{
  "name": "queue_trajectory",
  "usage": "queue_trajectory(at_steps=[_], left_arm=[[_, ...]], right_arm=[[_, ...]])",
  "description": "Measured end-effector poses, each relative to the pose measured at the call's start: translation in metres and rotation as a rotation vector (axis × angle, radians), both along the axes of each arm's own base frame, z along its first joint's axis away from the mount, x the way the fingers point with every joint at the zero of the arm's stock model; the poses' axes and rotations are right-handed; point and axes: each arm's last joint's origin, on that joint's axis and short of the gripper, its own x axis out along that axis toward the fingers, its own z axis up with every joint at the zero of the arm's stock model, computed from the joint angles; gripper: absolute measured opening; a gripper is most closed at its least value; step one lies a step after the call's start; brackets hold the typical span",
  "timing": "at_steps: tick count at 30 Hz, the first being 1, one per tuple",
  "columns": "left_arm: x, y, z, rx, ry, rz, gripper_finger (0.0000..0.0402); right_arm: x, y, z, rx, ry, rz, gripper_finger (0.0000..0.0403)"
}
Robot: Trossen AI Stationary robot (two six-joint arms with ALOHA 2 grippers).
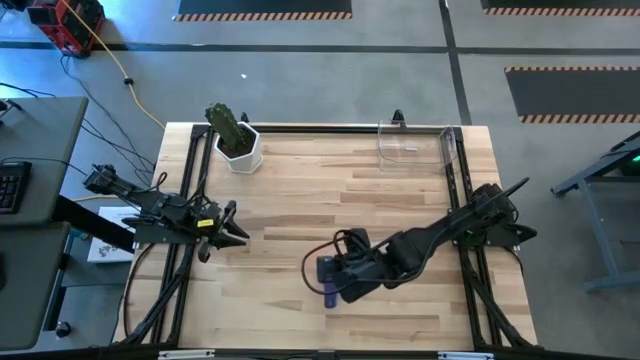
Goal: Nest measuring cups in basket
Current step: Put the nested measuring cups into the transparent bin
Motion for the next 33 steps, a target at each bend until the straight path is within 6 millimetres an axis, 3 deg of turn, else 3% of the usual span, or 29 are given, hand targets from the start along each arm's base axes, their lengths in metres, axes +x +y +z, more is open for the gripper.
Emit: queue_trajectory(at_steps=[5, 20, 33], left_arm=[[0.000, 0.000, 0.000, 0.000, 0.000, 0.000, 0.0087], [0.000, 0.000, 0.000, 0.000, 0.000, 0.000, 0.0087], [0.000, 0.000, 0.000, -0.001, -0.001, -0.001, 0.0087]], right_arm=[[0.004, 0.000, 0.009, -0.017, 0.003, 0.003, 0.0006], [0.031, 0.021, -0.052, 0.182, 0.236, -0.017, 0.0006], [0.034, 0.022, -0.057, 0.168, 0.235, -0.024, 0.0006]])
